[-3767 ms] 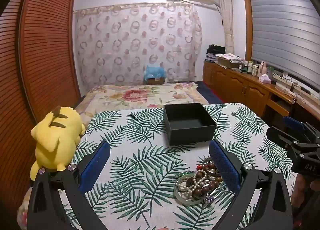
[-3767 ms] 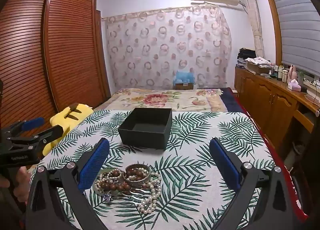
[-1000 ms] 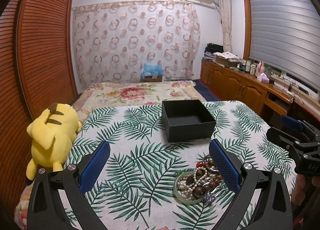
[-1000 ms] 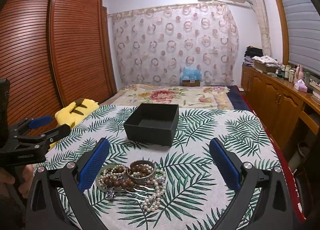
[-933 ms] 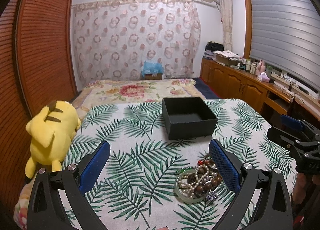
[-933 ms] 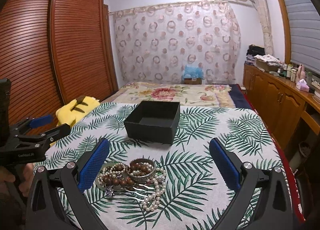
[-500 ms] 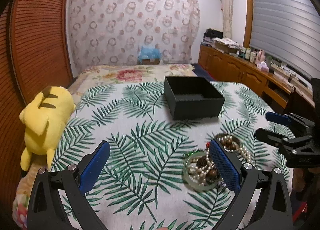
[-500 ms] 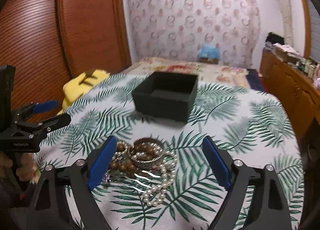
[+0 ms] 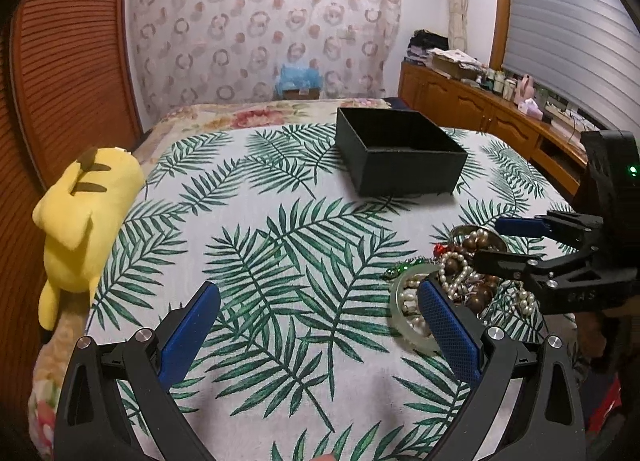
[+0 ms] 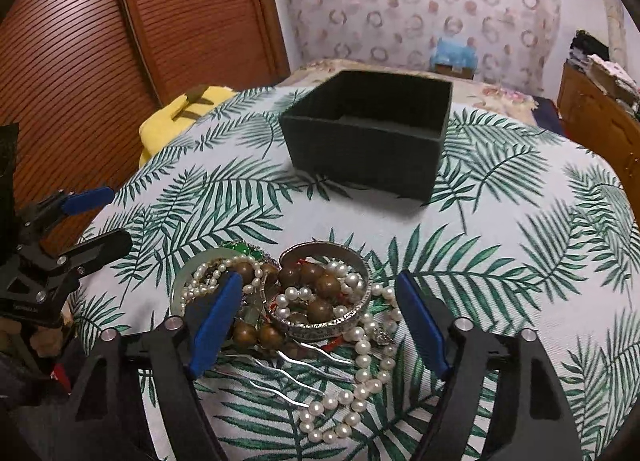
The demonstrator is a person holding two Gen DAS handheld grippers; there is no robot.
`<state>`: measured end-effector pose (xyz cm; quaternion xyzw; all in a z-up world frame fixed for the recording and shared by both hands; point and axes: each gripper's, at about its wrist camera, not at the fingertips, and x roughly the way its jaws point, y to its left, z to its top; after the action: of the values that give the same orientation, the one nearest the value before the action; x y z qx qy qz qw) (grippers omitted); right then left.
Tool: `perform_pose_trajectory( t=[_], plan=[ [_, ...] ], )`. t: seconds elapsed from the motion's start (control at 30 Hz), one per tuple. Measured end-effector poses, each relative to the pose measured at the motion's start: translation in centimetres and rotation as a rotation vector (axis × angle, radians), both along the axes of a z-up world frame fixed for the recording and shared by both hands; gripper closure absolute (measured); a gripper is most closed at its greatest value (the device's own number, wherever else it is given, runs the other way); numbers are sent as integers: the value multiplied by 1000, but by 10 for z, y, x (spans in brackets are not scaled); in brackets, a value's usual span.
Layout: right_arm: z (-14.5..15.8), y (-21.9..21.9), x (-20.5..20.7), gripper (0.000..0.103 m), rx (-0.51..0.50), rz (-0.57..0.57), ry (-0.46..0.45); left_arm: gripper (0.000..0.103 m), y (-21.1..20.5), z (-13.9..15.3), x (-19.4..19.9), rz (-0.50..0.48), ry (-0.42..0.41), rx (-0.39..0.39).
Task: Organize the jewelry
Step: 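Move both tools down toward the jewelry pile beside the black box, then close the left tool on a pearl strand in the pile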
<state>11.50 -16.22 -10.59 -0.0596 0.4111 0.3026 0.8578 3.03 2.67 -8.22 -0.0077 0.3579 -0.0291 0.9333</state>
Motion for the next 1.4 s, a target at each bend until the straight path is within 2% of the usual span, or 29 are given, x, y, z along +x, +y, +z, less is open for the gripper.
perform_pose_trajectory(
  t=[0.1, 0.17, 0.4, 0.63, 0.9, 0.97, 1.13, 1.3, 1.4],
  plan=[
    [-4, 2, 4, 32, -8, 3, 16, 7, -1, -3, 1, -6, 9, -1],
    [-5, 1, 5, 42, 2, 12, 28, 7, -1, -5, 3, -10, 15, -4],
    [5, -9, -1, 42, 22, 2, -10, 7, -7, -11, 8, -40, 37, -20],
    [22, -25, -10, 42, 21, -29, -71, 9, -19, -12, 10, -115, 41, -64],
    [25, -37, -17, 42, 33, -48, -80, 56, -38, -17, 15, -203, 69, -63],
    [25, -39, -19, 42, 38, -51, -80, 63, -41, -17, 15, -223, 71, -59],
    [24, -42, -19, 42, 40, -60, -75, 71, -48, -17, 17, -286, 77, -59],
    [22, -44, -19, 42, 41, -65, -73, 82, -50, -24, 24, -304, 113, -75],
    [22, -44, -19, 42, 40, -64, -73, 84, -49, -25, 27, -314, 122, -99]
  ],
)
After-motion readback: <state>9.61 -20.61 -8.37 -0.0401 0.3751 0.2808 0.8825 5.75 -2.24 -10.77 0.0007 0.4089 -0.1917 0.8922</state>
